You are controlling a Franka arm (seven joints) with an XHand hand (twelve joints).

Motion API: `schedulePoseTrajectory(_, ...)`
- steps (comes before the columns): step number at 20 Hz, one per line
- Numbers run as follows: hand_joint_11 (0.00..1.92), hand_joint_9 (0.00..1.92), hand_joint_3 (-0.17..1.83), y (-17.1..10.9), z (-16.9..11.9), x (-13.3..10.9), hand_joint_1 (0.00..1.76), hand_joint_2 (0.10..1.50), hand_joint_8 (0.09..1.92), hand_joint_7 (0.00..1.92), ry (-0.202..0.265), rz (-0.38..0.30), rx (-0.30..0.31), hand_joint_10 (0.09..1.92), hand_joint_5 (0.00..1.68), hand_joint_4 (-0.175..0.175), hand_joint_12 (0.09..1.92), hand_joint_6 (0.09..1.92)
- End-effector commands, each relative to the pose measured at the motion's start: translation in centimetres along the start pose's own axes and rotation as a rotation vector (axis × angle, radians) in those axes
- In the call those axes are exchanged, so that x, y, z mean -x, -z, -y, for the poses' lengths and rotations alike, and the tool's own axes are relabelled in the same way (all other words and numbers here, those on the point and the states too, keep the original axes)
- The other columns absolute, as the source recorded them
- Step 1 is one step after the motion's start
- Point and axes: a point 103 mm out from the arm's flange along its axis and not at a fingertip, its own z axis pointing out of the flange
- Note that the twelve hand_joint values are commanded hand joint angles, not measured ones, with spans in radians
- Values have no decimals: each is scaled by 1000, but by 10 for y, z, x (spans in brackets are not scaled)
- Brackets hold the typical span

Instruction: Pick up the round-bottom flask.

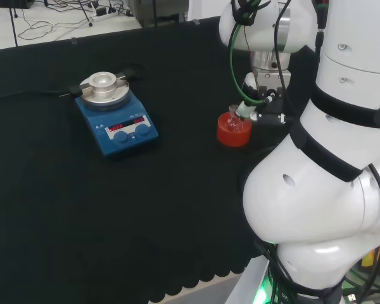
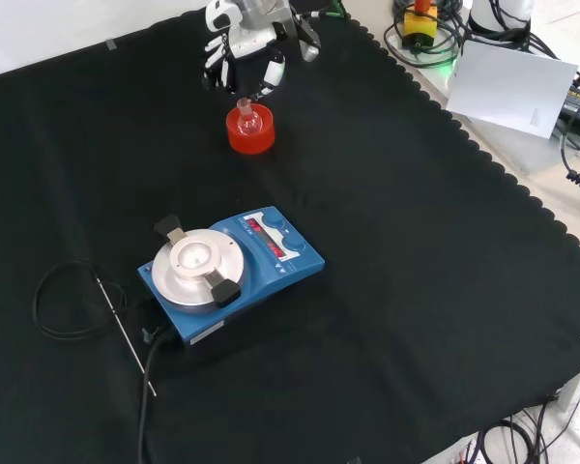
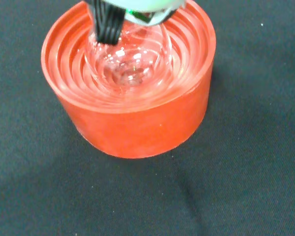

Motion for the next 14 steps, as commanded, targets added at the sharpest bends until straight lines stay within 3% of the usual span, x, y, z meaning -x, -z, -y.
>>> schedulePoseTrajectory(1,152,547,754,1,2,-1,1081,720,703,304,-5,-26,-23,656,1053,83,1465,1096)
schedulePoseTrajectory(2,140,531,684,0,1,0,1066,756,706,286,-4,-31,-32,661,1040,113,1471,1082)
schedulePoseTrajectory(4,110,492,650,-1,0,1,946,731,712,243,4,-38,-58,680,928,-35,1479,986)
schedulePoseTrajectory(5,99,478,653,-2,0,1,909,711,714,230,9,-41,-60,687,879,-78,1482,958)
schedulePoseTrajectory(6,87,465,658,-3,0,1,882,686,716,215,17,-42,-60,694,810,-94,1487,940)
schedulePoseTrajectory(9,59,438,653,-6,0,1,842,632,718,191,31,-47,-59,702,647,-95,1493,895)
schedulePoseTrajectory(14,44,428,642,-10,-3,1,832,603,721,184,43,-48,-67,707,526,-90,1497,851)
